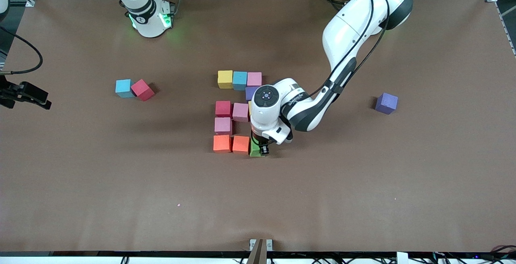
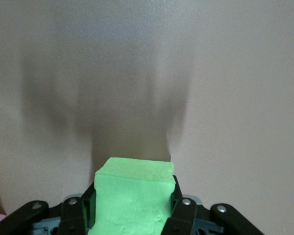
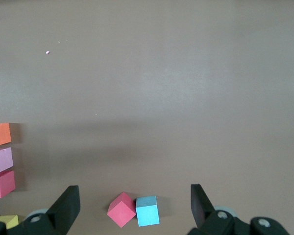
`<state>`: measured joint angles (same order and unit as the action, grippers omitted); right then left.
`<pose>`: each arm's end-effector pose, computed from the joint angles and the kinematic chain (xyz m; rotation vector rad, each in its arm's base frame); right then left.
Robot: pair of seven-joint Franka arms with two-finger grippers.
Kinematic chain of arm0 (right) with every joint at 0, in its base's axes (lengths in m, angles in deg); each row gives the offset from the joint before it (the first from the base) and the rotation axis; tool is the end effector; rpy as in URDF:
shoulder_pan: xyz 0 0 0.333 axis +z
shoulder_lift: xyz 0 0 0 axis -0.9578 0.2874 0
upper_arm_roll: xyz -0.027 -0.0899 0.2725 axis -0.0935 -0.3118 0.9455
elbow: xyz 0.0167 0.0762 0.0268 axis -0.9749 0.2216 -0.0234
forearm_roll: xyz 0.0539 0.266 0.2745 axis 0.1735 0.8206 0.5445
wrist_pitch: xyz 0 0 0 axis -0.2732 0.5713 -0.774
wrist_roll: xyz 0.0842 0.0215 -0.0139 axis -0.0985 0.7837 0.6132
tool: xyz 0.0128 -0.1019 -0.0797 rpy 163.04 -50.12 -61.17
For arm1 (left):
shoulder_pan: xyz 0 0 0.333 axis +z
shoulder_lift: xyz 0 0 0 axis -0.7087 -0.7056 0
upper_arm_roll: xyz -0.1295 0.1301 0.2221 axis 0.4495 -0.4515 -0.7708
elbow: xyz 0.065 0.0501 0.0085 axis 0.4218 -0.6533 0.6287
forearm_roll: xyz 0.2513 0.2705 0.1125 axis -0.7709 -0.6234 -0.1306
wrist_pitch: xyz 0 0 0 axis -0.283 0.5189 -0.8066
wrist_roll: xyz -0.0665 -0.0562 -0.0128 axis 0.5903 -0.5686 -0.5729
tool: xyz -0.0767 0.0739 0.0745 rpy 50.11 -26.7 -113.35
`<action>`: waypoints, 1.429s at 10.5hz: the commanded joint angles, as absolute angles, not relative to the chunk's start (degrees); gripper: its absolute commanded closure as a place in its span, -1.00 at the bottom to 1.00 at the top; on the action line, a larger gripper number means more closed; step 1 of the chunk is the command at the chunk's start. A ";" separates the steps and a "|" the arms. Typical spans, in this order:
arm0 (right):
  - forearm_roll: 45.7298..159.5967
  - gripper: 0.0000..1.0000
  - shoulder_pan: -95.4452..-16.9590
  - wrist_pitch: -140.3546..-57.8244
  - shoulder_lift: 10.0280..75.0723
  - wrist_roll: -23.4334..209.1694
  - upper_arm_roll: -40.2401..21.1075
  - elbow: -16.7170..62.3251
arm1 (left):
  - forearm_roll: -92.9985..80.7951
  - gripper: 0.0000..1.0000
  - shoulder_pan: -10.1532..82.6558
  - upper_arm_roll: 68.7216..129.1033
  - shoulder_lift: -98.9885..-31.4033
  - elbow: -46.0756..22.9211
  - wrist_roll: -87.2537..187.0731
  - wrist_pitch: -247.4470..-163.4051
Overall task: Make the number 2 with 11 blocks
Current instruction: 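Lower the green cube beside the second orange cube and release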
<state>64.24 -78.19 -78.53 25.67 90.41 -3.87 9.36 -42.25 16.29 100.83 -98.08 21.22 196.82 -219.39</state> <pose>0.5872 -0.0510 0.5536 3.1116 -0.0538 0.0736 0.5591 -0.5042 0.1692 1.9369 2.2485 0.0929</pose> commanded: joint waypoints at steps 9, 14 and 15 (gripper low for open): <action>64.41 -1.00 -78.49 -78.39 25.94 89.77 -3.50 8.68 | -41.20 -1.00 14.72 99.57 -99.25 22.83 194.29 -223.08; 64.41 -1.00 -78.49 -78.48 25.94 89.77 -3.50 8.68 | -41.20 -1.00 13.22 100.10 -98.90 22.66 193.40 -223.26; 64.41 -1.00 -78.49 -78.48 25.94 89.77 -3.50 8.68 | -41.11 -1.00 13.22 100.10 -98.64 22.48 193.40 -223.09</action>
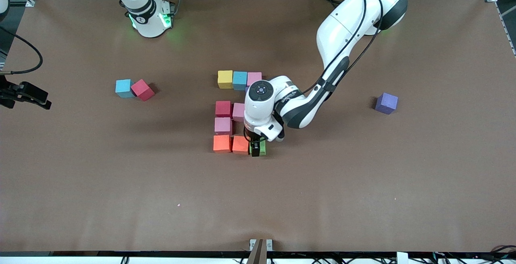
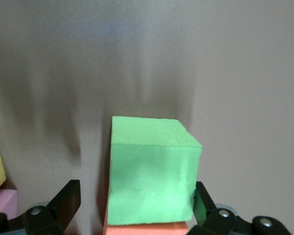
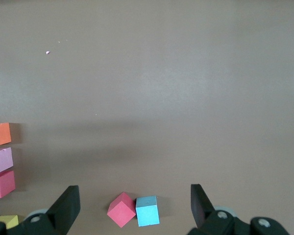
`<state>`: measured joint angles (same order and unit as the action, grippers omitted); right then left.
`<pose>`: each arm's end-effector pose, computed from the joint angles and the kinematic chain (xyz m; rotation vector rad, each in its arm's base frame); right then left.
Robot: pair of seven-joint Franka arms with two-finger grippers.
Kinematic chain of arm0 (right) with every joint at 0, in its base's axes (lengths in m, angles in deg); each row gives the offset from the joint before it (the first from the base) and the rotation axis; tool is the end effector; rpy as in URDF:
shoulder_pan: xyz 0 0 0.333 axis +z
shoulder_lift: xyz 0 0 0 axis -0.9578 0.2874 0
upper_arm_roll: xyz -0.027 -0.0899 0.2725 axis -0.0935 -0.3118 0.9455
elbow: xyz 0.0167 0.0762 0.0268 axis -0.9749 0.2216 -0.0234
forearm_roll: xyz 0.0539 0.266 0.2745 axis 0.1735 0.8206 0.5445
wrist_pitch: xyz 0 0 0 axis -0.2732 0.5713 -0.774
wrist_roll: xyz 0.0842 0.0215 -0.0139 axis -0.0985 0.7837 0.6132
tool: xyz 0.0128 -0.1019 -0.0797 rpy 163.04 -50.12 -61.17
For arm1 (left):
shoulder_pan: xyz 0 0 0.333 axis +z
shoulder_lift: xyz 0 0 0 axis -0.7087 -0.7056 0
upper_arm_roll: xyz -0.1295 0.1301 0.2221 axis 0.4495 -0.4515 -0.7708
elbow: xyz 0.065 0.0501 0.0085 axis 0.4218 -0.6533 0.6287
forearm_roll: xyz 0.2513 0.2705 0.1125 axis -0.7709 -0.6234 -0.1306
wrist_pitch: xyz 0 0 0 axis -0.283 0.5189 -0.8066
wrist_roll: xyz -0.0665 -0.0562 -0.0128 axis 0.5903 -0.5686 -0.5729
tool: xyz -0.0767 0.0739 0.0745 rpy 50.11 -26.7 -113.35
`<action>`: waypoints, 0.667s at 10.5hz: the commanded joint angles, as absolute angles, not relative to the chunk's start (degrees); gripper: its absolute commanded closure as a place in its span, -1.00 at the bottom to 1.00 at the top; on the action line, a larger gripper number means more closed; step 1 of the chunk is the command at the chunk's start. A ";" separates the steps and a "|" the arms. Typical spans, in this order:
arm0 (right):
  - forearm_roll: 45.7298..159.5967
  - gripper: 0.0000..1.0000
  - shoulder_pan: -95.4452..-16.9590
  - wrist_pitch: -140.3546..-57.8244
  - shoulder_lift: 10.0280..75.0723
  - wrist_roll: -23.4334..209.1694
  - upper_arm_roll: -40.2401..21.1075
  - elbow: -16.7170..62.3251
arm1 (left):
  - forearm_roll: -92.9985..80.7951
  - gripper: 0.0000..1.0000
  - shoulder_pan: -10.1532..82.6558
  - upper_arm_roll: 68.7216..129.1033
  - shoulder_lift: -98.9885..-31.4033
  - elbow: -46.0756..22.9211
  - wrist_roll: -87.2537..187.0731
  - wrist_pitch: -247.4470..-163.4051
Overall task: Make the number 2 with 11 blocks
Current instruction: 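Lower the green cube beside the second orange cube and release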
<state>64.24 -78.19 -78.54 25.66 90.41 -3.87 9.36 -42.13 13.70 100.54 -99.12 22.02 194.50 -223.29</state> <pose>0.5872 -0.0510 0.5538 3.1116 -0.0538 0.0742 0.5424 -0.5331 0.1688 1.9861 2.1243 0.0662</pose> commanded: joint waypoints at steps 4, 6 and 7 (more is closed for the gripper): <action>64.41 -1.00 -78.49 -78.48 25.94 89.77 -3.50 8.68 | -41.02 -1.00 13.83 100.19 -96.97 22.39 193.40 -221.60; 64.41 -1.00 -78.49 -78.39 25.94 89.77 -3.50 8.68 | -39.89 -1.00 14.27 100.10 -95.31 22.31 193.40 -219.84; 64.41 -1.00 -78.49 -78.48 25.94 89.68 -3.50 8.68 | -39.53 -1.00 14.97 100.10 -94.08 22.22 193.31 -218.62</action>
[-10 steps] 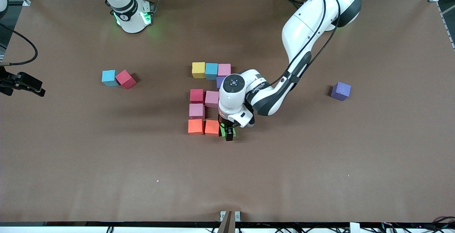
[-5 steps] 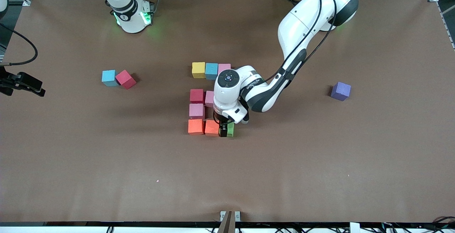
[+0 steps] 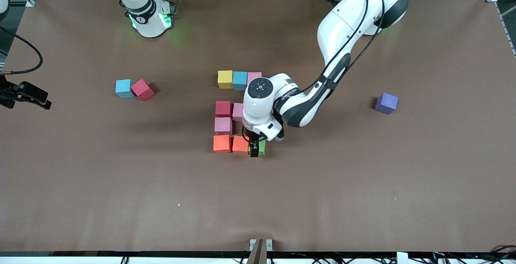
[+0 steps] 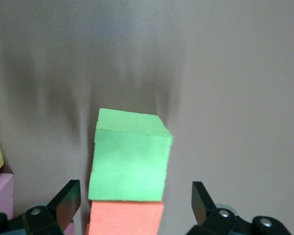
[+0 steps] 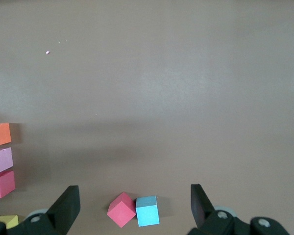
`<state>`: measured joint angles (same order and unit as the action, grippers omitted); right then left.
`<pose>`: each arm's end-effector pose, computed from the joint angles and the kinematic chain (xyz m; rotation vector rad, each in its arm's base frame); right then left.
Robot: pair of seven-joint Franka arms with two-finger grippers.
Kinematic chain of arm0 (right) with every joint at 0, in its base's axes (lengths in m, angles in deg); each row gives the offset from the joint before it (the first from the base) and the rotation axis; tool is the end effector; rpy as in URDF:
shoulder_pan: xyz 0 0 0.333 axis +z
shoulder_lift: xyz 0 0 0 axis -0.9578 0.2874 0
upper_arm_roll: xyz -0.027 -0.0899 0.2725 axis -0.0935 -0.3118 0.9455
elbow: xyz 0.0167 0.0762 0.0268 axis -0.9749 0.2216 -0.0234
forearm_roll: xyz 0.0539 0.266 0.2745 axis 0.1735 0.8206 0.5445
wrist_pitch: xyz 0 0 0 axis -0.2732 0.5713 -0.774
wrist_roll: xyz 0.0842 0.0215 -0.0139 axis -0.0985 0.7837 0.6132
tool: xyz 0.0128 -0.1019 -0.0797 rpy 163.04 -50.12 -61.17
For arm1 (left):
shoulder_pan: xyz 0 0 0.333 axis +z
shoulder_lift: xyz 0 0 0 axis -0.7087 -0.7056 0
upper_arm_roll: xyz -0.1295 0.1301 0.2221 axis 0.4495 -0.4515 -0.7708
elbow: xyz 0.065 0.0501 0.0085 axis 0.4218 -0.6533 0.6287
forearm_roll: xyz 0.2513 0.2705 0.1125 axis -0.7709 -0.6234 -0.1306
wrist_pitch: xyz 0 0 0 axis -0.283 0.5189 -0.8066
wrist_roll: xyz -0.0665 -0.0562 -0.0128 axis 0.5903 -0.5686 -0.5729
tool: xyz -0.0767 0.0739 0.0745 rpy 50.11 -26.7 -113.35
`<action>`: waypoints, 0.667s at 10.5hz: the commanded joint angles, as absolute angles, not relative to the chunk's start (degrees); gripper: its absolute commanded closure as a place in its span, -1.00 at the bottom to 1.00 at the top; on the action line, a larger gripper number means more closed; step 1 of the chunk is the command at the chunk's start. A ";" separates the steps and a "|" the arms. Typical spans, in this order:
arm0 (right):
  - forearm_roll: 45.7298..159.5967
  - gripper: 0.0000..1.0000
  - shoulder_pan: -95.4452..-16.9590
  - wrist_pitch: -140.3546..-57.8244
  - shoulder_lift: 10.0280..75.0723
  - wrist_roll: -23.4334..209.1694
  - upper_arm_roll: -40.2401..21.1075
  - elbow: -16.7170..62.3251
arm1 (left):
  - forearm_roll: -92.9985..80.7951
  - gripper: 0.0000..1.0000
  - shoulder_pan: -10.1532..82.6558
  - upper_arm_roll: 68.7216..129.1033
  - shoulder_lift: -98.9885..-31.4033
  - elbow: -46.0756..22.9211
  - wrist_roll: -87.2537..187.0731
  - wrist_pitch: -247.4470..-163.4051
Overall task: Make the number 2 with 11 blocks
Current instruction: 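Lower the green cube beside the second orange cube and release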
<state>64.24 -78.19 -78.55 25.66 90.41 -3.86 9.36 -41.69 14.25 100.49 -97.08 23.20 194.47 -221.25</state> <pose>0.5872 -0.0509 0.5538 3.1116 -0.0535 0.0744 0.5558 -0.5281 0.2005 1.9495 2.1327 0.0842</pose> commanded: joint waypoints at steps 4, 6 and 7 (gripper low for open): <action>64.41 -1.00 -78.49 -78.48 25.94 89.77 -3.50 8.60 | -38.74 -1.00 19.89 100.19 -88.55 22.13 189.38 -211.60; 64.41 -1.00 -78.49 -78.48 25.94 89.77 -3.50 8.68 | -37.25 -1.00 23.05 100.19 -85.82 22.13 183.68 -206.68; 64.41 -1.00 -78.49 -78.48 25.94 89.77 -3.50 8.68 | -36.63 -1.00 24.54 100.10 -83.63 22.04 181.38 -204.22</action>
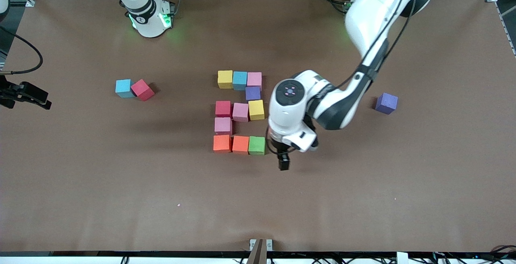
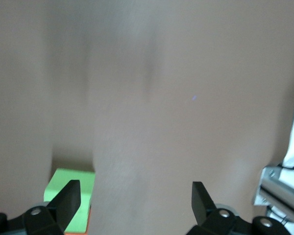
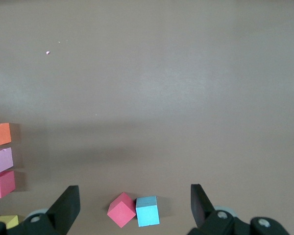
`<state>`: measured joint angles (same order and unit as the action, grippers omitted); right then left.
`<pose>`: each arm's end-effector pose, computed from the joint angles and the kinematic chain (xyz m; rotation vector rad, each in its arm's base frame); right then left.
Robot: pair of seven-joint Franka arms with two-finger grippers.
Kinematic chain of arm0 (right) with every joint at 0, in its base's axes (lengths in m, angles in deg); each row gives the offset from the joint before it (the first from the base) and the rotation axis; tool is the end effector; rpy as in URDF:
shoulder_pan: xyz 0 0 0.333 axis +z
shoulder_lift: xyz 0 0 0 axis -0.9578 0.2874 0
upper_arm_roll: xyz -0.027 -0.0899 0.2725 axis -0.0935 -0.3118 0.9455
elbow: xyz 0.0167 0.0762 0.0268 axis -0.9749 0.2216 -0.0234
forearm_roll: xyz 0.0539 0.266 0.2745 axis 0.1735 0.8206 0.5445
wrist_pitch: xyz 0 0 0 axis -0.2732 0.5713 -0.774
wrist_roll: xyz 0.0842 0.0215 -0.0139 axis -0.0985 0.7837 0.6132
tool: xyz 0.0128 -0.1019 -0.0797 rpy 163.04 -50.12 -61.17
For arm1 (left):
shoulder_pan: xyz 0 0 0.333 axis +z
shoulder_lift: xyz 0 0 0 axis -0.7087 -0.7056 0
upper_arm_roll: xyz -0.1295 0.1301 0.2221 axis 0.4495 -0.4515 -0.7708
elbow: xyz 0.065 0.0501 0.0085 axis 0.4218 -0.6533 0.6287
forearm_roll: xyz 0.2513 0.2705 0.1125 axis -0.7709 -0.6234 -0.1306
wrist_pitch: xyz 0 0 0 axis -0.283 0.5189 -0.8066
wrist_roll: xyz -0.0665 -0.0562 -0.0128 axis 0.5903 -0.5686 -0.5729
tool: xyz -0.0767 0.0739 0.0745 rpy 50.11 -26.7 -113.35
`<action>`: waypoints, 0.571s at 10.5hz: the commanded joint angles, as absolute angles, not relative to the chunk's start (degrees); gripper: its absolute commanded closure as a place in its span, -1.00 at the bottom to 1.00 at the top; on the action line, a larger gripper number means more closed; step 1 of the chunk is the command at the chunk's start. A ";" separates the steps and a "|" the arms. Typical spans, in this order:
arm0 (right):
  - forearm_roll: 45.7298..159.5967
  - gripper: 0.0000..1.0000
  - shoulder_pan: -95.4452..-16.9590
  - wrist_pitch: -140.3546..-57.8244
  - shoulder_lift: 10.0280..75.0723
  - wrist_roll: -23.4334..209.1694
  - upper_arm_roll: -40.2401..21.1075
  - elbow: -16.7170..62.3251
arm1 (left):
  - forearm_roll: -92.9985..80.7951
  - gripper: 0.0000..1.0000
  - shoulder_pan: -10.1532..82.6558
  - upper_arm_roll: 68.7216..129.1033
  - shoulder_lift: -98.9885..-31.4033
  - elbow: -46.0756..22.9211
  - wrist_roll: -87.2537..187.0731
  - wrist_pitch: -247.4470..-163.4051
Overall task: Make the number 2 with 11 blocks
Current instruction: 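Lift the left gripper away from the green cube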
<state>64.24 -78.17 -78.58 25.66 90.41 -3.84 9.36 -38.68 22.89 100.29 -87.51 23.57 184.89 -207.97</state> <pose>0.5873 -0.0505 0.5538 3.1116 -0.0524 0.0753 0.6264 -0.4239 0.3016 1.9668 2.2217 0.1889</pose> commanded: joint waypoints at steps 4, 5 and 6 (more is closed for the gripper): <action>64.41 -1.00 -78.57 -78.48 25.94 89.68 -3.50 8.60 | -34.87 -1.00 31.66 99.92 -76.68 21.16 173.56 -195.78; 64.41 -1.00 -78.57 -78.48 25.94 89.68 -3.50 8.60 | -34.35 -1.00 33.68 100.01 -75.45 21.16 170.58 -193.75; 64.41 -1.00 -78.57 -78.48 25.94 89.68 -3.50 8.60 | -33.04 -1.00 35.53 100.01 -74.22 21.16 166.98 -191.99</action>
<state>64.24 -78.19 -78.63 25.66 90.41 -3.85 9.34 -35.63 33.15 100.02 -77.37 23.40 171.25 -194.34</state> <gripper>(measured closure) 0.000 0.000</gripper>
